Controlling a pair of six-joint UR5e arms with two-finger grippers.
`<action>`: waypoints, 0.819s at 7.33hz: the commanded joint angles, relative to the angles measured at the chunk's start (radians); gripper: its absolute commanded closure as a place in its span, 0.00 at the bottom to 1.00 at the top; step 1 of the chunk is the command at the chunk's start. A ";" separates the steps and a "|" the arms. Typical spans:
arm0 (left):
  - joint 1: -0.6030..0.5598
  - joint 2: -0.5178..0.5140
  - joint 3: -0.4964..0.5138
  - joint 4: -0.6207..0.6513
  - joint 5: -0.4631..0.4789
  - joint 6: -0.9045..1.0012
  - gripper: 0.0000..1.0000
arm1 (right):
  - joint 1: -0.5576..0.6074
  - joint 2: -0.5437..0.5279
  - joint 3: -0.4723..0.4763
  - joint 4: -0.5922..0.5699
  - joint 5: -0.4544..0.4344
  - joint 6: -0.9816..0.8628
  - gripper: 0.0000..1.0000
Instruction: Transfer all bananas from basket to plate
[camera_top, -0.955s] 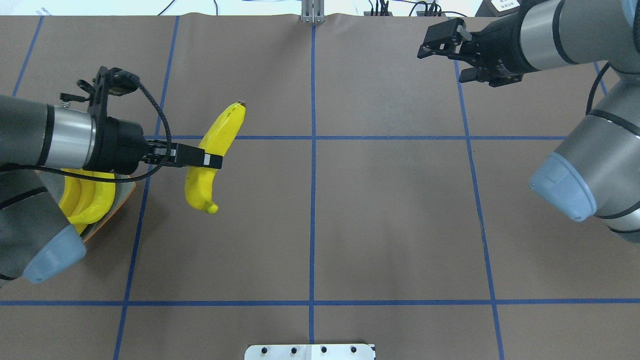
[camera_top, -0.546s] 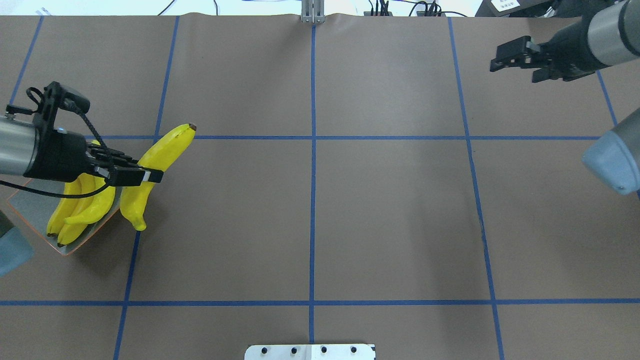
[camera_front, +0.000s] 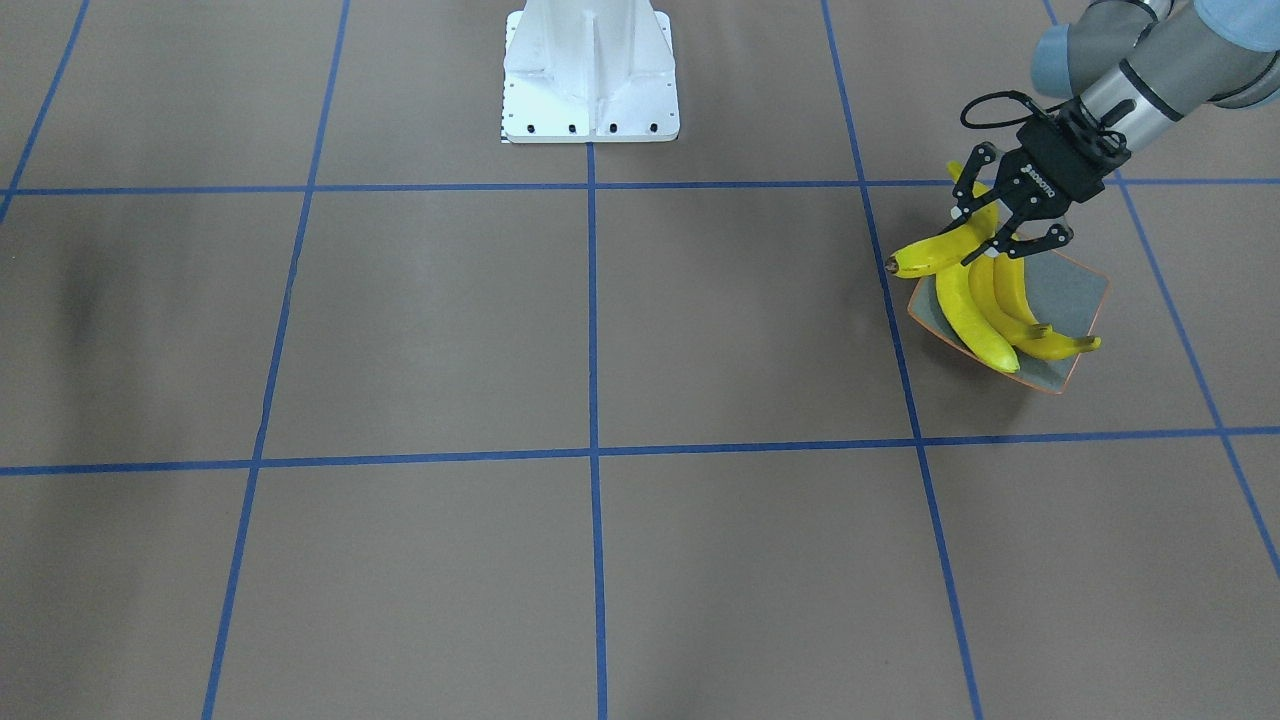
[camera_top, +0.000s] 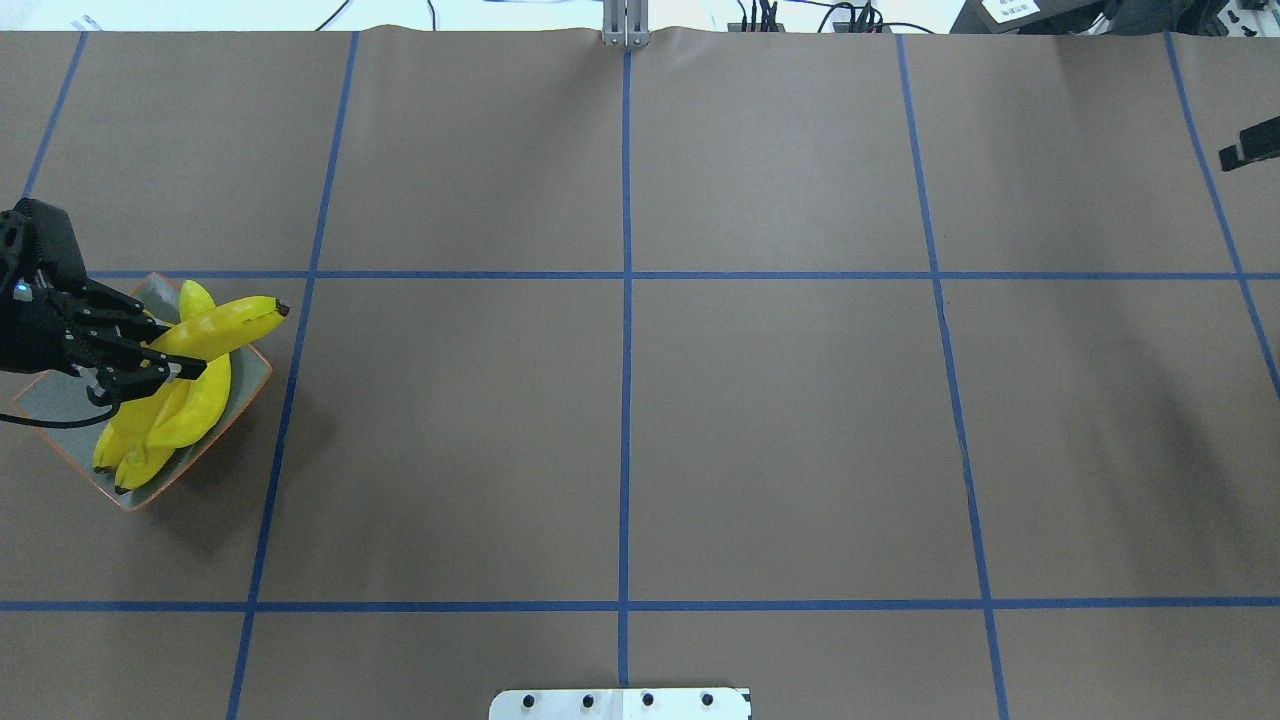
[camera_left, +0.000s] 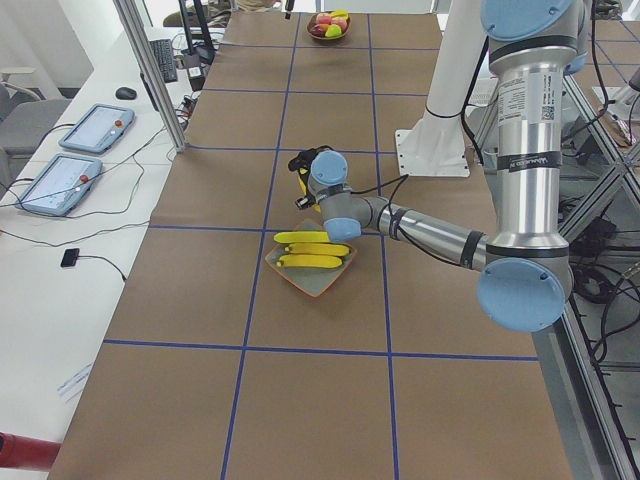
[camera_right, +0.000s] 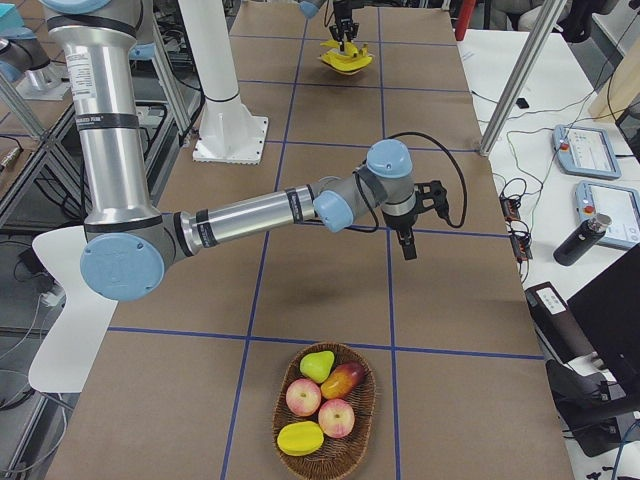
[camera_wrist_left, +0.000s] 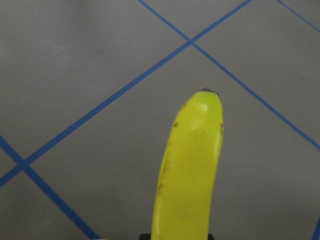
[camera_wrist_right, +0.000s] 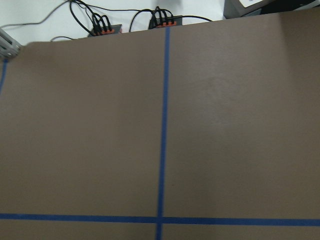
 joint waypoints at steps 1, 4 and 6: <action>-0.036 0.008 0.088 -0.005 0.002 0.259 1.00 | 0.132 -0.017 -0.141 0.000 0.048 -0.326 0.00; -0.052 0.007 0.139 -0.005 0.005 0.459 1.00 | 0.160 -0.019 -0.176 0.005 0.061 -0.380 0.00; -0.050 -0.008 0.209 -0.058 0.006 0.473 0.70 | 0.161 -0.023 -0.176 0.006 0.061 -0.385 0.00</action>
